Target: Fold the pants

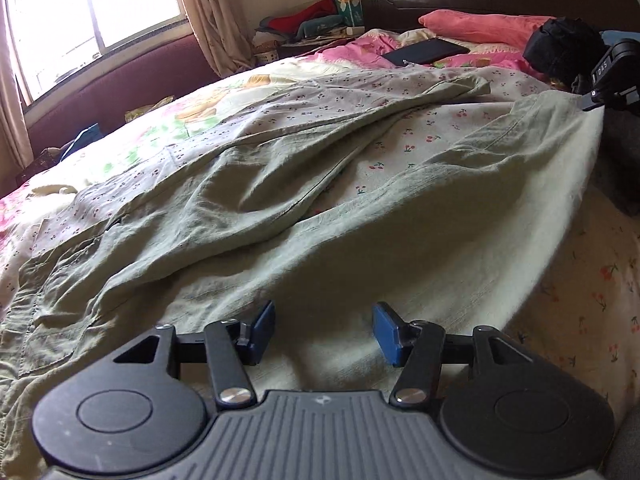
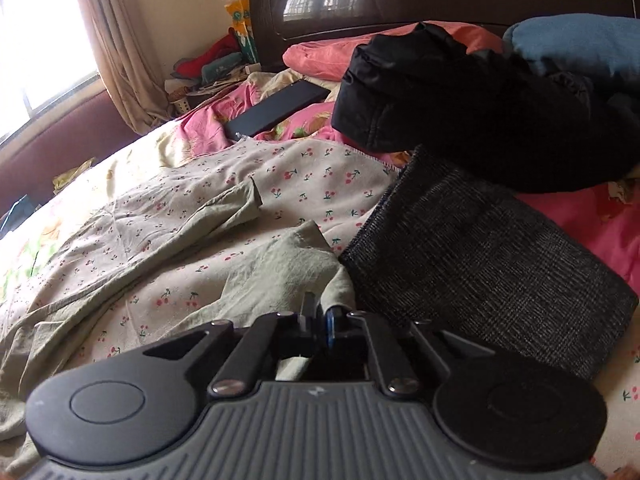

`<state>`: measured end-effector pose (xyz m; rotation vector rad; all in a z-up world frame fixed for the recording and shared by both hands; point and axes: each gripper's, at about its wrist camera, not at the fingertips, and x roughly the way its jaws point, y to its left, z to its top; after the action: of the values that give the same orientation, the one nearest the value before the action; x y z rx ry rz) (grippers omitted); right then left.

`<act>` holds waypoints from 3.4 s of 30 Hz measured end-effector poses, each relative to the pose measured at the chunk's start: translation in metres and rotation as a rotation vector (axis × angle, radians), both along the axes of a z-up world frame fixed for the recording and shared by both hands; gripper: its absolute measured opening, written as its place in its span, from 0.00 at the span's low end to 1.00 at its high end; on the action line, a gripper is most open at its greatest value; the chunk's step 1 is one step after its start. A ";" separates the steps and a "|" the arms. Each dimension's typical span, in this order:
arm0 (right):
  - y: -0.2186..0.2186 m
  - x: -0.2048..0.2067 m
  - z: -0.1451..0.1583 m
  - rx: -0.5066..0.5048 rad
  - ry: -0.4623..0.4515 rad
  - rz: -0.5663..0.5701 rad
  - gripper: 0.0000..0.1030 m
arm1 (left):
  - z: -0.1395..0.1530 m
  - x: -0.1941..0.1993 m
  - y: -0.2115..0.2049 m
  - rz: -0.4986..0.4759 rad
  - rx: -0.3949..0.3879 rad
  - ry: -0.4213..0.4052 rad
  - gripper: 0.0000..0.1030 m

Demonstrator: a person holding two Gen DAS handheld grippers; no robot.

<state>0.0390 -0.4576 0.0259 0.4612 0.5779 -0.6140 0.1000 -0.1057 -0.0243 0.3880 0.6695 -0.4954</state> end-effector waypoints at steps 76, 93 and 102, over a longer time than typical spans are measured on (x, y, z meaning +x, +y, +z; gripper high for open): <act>0.365 -0.015 -0.023 -0.342 0.310 1.417 0.06 | 0.034 -0.043 0.299 0.256 -0.082 0.036 0.34; 0.470 0.014 -0.041 -0.531 0.248 1.596 0.01 | 0.049 -0.031 0.302 0.125 -0.039 -0.036 0.37; 0.450 0.080 0.086 -0.728 -0.074 1.286 0.01 | 0.120 0.032 0.299 0.086 -0.083 -0.327 0.36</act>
<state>0.1189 -0.0075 0.1117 -0.5836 0.4276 0.4465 0.1325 0.1934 0.0955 0.3504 0.3467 -0.3652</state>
